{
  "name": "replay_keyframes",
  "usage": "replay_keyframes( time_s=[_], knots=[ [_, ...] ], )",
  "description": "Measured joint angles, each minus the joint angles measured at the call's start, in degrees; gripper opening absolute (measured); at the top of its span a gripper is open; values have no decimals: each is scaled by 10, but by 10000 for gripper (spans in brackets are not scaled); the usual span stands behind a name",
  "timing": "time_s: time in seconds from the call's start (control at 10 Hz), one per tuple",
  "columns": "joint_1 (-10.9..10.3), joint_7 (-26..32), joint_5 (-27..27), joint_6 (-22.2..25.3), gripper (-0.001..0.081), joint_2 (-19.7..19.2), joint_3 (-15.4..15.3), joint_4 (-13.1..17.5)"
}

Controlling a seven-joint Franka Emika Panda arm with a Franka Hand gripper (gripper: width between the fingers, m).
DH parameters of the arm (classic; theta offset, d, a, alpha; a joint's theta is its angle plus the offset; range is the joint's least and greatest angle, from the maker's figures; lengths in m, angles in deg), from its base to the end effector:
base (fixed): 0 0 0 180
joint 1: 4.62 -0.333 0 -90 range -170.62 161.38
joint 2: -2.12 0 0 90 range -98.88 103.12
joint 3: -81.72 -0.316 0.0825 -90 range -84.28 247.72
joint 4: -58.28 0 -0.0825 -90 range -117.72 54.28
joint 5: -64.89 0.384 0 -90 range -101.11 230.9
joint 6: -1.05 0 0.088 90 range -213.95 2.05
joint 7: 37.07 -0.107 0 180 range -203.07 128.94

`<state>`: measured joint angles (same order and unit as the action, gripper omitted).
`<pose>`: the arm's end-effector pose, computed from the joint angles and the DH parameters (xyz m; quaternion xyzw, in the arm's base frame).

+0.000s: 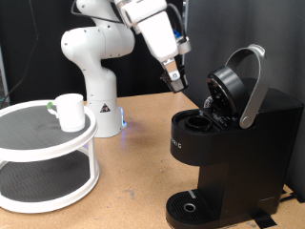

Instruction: Make a cup of coffee with the keurig machine

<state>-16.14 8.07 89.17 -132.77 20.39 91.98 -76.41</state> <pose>0.4770 0.0129 0.4853 -0.9320 -0.2677 -0.2055 0.1321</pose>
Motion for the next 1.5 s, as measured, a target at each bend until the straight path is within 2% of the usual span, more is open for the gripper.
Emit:
replay_keyframes(
  time_s=[0.5,1.0,1.5],
  knots=[
    [-2,-5,-1,7,474,-14,-11,18],
    [-9,8,3,-27,474,-20,-22,-13],
    [-17,6,7,-50,474,-41,-33,-18]
  ],
)
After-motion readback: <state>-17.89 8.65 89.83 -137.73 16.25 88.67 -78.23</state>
